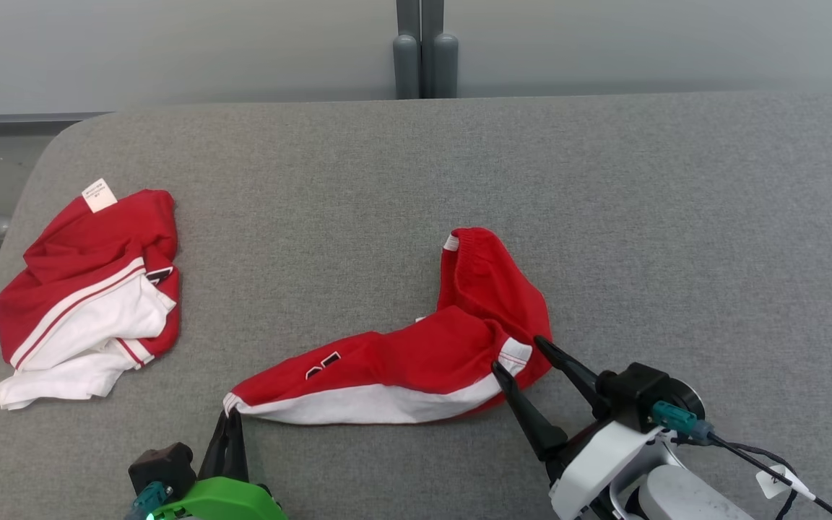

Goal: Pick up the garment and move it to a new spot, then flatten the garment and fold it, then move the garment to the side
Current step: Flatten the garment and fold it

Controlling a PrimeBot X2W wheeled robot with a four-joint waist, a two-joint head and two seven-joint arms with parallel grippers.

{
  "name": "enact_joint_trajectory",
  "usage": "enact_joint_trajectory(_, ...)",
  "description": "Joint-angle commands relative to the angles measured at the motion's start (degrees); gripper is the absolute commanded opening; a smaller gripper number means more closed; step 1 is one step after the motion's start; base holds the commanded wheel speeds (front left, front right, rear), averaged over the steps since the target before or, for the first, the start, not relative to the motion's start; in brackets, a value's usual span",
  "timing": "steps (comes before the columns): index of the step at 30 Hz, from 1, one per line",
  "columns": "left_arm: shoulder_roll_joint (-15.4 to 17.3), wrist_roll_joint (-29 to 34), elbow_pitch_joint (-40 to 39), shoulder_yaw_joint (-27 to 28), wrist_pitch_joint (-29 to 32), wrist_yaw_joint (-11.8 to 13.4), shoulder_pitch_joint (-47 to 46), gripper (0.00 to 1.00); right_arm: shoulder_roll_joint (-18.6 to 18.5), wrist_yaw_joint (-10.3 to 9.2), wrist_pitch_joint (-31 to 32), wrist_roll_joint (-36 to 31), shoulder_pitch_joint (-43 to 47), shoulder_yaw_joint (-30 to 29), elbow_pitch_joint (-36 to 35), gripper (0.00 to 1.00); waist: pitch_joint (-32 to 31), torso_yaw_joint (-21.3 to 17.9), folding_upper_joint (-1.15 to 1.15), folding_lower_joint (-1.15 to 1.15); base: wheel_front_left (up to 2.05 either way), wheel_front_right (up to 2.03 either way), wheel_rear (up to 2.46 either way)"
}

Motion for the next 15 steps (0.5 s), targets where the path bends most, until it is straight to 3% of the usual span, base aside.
enact_joint_trajectory(1,0.23,0.3,0.07,0.13,-0.01,-0.02,-0.6,0.0,-0.25,-0.02,-0.17,-0.59,-0.81,0.51,0.76,1.0,-0.07,0.11,0.0,0.0,0.0,0.0,0.0)
enact_joint_trajectory(4,0.23,0.46,0.17,-0.03,0.0,-0.16,-0.62,0.0,0.04,-0.02,-0.17,-1.09,-1.73,1.08,2.32,1.0,-0.09,0.29,0.0,0.0,0.0,0.0,0.0)
enact_joint_trajectory(6,0.23,0.43,0.23,-0.1,-0.01,-0.21,-0.61,0.0,0.23,-0.02,-0.07,-1.26,-2.19,1.54,3.68,0.7,-0.14,0.42,0.0,0.0,0.0,0.0,0.0)
enact_joint_trajectory(7,0.23,0.37,0.2,-0.11,0.0,-0.21,-0.57,0.0,0.32,-0.02,0.07,-1.45,-2.57,1.72,4.4,0.39,-0.17,0.47,0.0,0.0,0.0,0.0,0.0)
enact_joint_trajectory(9,0.23,0.39,0.12,-0.16,-0.01,-0.16,-0.47,0.0,0.51,-0.02,0.44,-1.51,-2.88,2.02,5.55,0.0,-0.22,0.52,0.0,0.0,0.0,0.0,0.0)
enact_joint_trajectory(15,0.23,0.49,-0.04,0.16,0.0,-0.09,-0.07,0.0,-0.06,-0.02,0.55,-0.56,-3.43,2.81,7.45,0.0,-0.46,0.18,0.0,0.0,0.0,0.0,0.0)
